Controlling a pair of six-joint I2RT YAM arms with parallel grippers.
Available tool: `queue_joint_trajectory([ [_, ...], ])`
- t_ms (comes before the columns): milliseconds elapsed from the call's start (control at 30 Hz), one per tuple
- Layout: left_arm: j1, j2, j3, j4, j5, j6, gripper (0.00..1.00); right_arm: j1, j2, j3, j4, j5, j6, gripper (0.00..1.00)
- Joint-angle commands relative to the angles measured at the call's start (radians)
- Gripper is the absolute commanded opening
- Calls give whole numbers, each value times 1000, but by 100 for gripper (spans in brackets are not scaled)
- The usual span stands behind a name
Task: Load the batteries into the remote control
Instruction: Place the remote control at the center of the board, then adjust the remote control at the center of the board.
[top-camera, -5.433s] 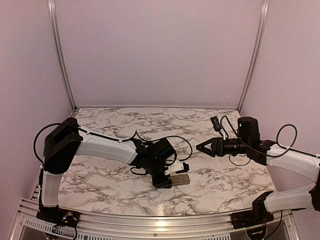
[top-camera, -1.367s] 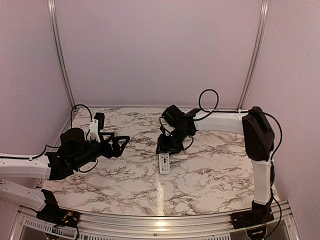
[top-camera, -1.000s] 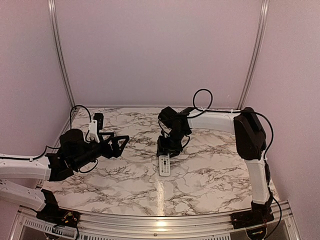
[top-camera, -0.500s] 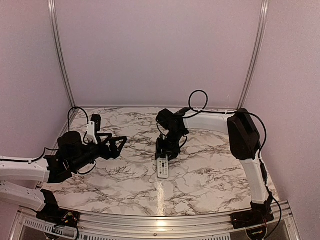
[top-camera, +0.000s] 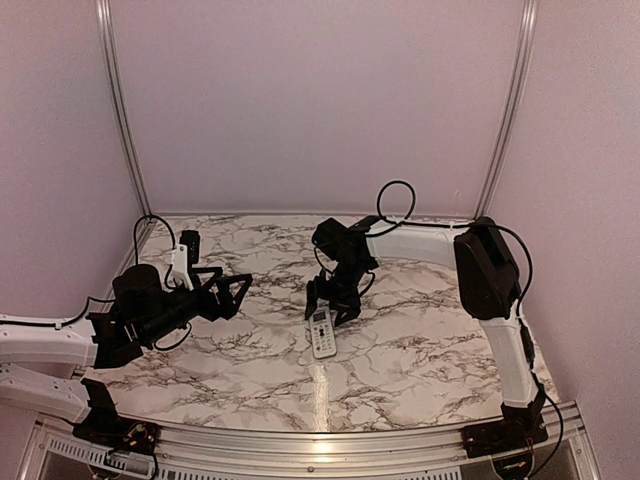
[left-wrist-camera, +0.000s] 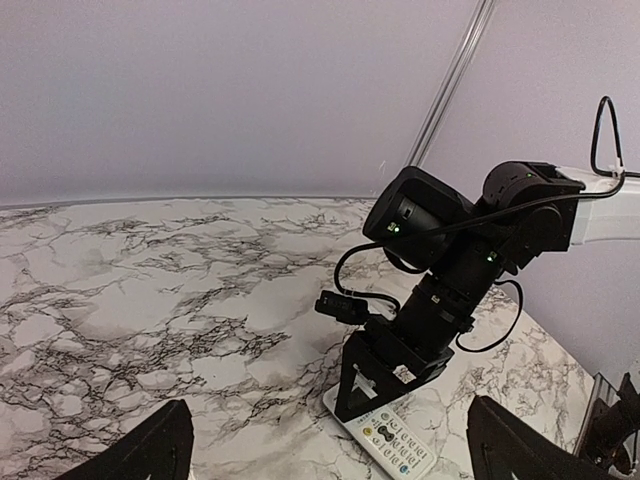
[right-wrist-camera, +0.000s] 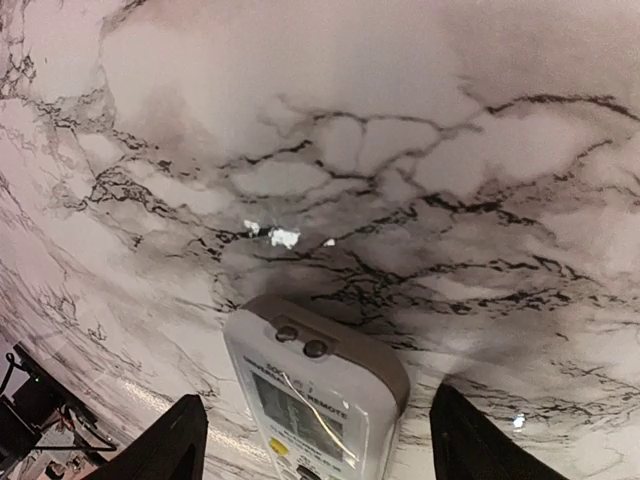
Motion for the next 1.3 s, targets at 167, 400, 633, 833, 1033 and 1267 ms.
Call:
queue_joint_trajectory([
  [167,5,-35,-6,4,-1,34,99,-14,-10,26,-2,2,19,78],
  [400,6,-20,47,-93,39,56,99,-17,-128,-21,78,43,-82,79],
  [633,4,-3,88,-181,63,56,99,-33,-350,-350,325,-62,-163,80],
  [833,4,-7,102,-201,64,55,99,-28,-443,-579,508,-152,-164,80],
  [1033,4,-5,120,-236,69,47,99,-8,-434,-642,594,-176,-149,80],
  [1267,4,-8,118,-235,57,35,99,8,-395,-676,640,-205,-118,80],
])
